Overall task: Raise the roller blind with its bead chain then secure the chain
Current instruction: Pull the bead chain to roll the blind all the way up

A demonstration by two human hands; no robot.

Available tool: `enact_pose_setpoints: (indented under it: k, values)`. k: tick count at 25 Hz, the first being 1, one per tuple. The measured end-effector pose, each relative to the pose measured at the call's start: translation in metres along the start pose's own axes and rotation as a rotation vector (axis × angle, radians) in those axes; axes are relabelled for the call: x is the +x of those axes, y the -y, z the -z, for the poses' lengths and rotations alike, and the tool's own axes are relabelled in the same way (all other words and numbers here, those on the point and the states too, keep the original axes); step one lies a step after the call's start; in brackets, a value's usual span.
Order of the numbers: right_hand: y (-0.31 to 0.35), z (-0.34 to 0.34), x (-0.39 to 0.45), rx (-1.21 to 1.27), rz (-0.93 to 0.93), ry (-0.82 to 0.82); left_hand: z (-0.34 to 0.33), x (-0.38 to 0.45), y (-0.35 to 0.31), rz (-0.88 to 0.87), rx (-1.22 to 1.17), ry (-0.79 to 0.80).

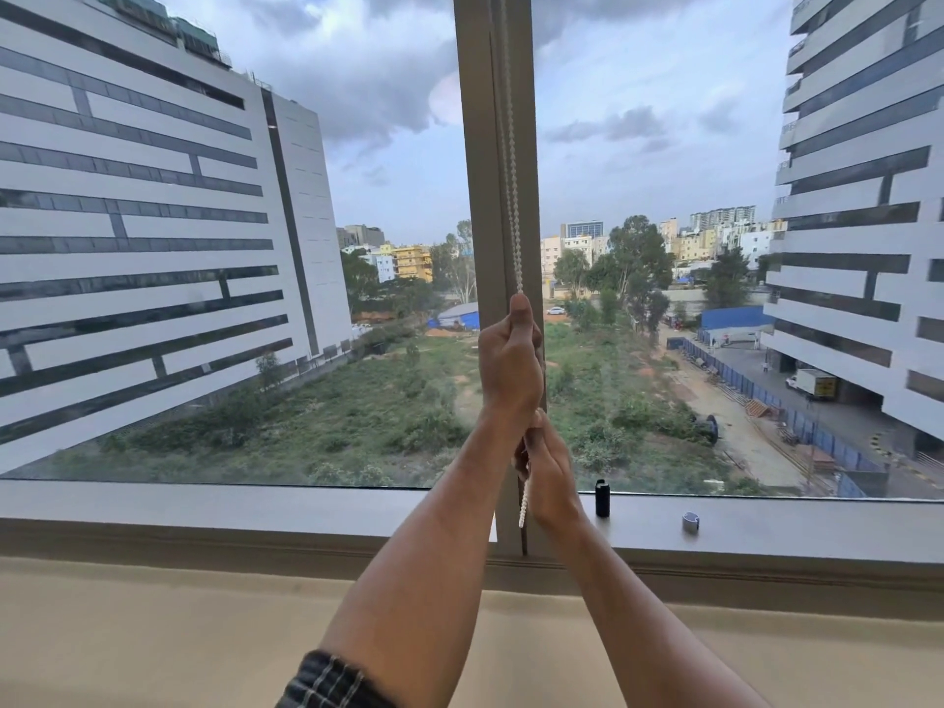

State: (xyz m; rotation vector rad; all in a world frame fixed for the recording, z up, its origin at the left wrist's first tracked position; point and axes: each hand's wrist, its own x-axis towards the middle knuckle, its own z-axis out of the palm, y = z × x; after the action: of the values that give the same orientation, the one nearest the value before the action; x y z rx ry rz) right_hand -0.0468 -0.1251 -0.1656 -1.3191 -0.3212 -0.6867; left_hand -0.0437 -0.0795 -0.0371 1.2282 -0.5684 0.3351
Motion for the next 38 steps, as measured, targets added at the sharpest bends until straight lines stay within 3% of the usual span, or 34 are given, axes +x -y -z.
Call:
enact_pose_setpoints:
  k: [3, 6, 9, 12, 16, 19, 21, 23, 27, 32, 38]
  values:
    - [0.01, 0.008, 0.009, 0.073, 0.035, -0.165, 0.005, -0.014, 0.02, -0.005, 0.043, -0.011]
    - [0.046, 0.007, 0.034, 0.14, 0.109, -0.209, 0.017, -0.032, 0.047, 0.004, 0.073, -0.007]
    - [0.09, -0.01, 0.063, 0.157, 0.147, -0.091, 0.027, -0.055, 0.065, 0.062, 0.084, 0.008]
    - [0.106, -0.031, 0.072, 0.093, 0.07, 0.071, 0.028, -0.07, 0.077, 0.116, 0.063, 0.004]
    - [0.095, -0.038, 0.063, 0.083, 0.068, 0.056, 0.028, -0.077, 0.088, 0.221, -0.015, 0.026]
    - [0.084, -0.031, 0.055, 0.095, 0.084, 0.077, 0.041, -0.091, 0.105, 0.32, 0.052, 0.184]
    - [0.071, -0.026, 0.048, 0.082, 0.075, 0.079, 0.056, -0.091, 0.111, 0.273, 0.151, 0.206]
    - [0.054, -0.02, 0.039, 0.063, 0.069, 0.068, 0.066, -0.078, 0.108, 0.219, 0.202, 0.095]
    - [0.017, -0.015, 0.025, 0.087, 0.043, 0.08, 0.051, -0.023, 0.057, 0.136, 0.08, -0.073]
    - [-0.002, -0.016, 0.01, -0.03, 0.005, 0.057, 0.011, 0.018, -0.005, 0.075, 0.005, 0.117]
    - [-0.002, -0.004, 0.013, 0.016, -0.002, 0.034, 0.008, 0.011, 0.001, -0.004, -0.035, 0.033]
